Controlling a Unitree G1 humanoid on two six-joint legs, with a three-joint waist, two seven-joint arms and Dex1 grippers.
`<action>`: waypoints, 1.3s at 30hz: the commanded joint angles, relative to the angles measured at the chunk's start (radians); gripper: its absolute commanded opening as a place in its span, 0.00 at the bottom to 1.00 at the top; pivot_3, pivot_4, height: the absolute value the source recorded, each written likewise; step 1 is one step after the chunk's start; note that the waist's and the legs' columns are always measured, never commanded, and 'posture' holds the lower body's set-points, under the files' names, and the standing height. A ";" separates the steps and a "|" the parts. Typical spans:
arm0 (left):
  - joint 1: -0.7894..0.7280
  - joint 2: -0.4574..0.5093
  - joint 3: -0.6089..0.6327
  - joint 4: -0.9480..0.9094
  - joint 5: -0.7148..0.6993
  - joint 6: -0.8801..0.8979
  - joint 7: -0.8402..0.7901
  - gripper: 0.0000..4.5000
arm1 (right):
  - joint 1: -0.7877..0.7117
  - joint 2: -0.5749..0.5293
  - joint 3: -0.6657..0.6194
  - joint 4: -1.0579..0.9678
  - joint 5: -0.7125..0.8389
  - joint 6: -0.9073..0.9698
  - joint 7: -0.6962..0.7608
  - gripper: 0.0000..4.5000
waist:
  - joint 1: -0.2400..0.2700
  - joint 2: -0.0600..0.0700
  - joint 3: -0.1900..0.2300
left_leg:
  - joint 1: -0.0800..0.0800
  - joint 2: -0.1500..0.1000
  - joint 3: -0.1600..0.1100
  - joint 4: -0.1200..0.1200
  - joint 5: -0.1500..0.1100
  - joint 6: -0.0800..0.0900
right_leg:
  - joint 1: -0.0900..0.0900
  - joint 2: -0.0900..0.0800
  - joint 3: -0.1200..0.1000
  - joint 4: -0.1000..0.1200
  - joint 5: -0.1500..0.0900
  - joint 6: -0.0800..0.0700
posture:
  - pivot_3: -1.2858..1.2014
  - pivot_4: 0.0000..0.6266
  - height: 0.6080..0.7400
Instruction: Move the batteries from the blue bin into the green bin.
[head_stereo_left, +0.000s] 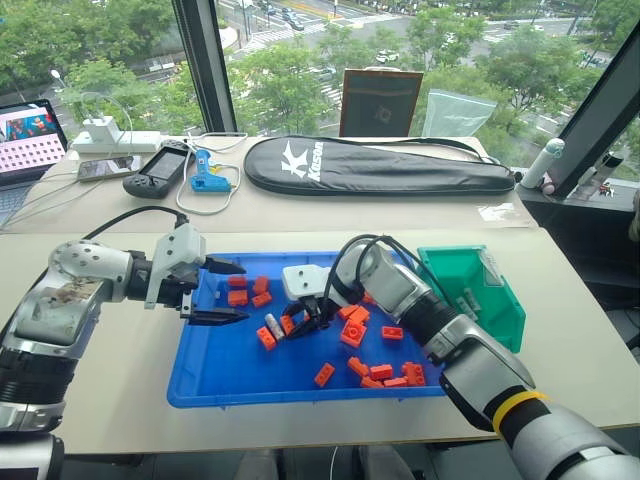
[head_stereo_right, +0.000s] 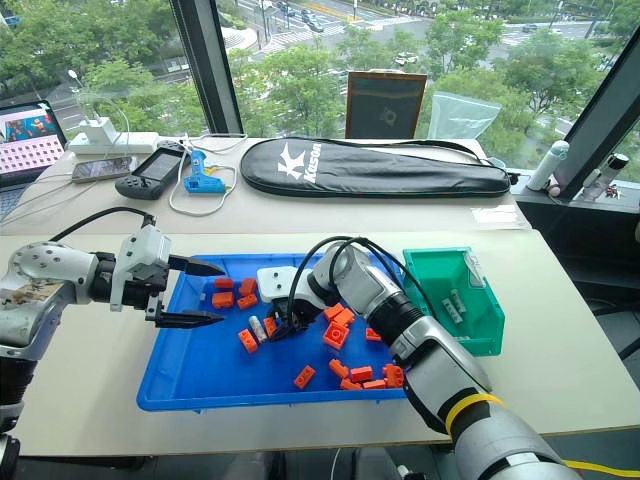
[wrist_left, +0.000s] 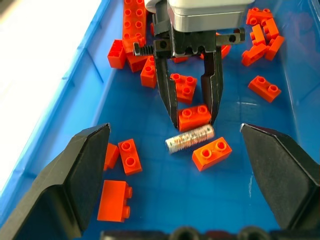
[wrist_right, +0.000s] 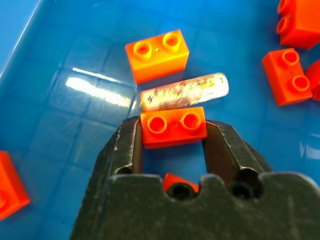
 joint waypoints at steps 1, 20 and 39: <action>-0.021 -0.002 0.003 -0.001 -0.002 -0.020 -0.003 1.00 | -0.010 -0.029 -0.047 -0.049 0.007 0.001 0.006 0.33 | 0.000 0.000 0.000 | 0.000 0.000 0.000 0.000 0.000 0.000 | 0.000 0.000 0.000 0.000 0.000 0.000 | 0.52 0.24 0.95; -0.087 -0.032 -0.032 0.075 0.029 -0.064 -0.024 1.00 | -0.004 -0.113 -0.143 -0.255 0.040 0.091 -0.005 0.99 | -0.003 0.000 0.000 | 0.000 0.000 0.000 -0.001 0.000 0.000 | 0.000 0.000 0.000 0.000 0.000 0.000 | 0.52 0.24 0.95; -0.013 0.013 0.033 0.004 0.015 -0.043 0.001 1.00 | -0.017 0.120 -0.060 0.166 -0.015 -0.249 -0.054 0.99 | -0.004 0.000 0.000 | 0.001 0.000 0.000 -0.001 0.000 -0.001 | 0.000 0.000 0.000 0.000 0.000 0.000 | 0.52 0.24 0.95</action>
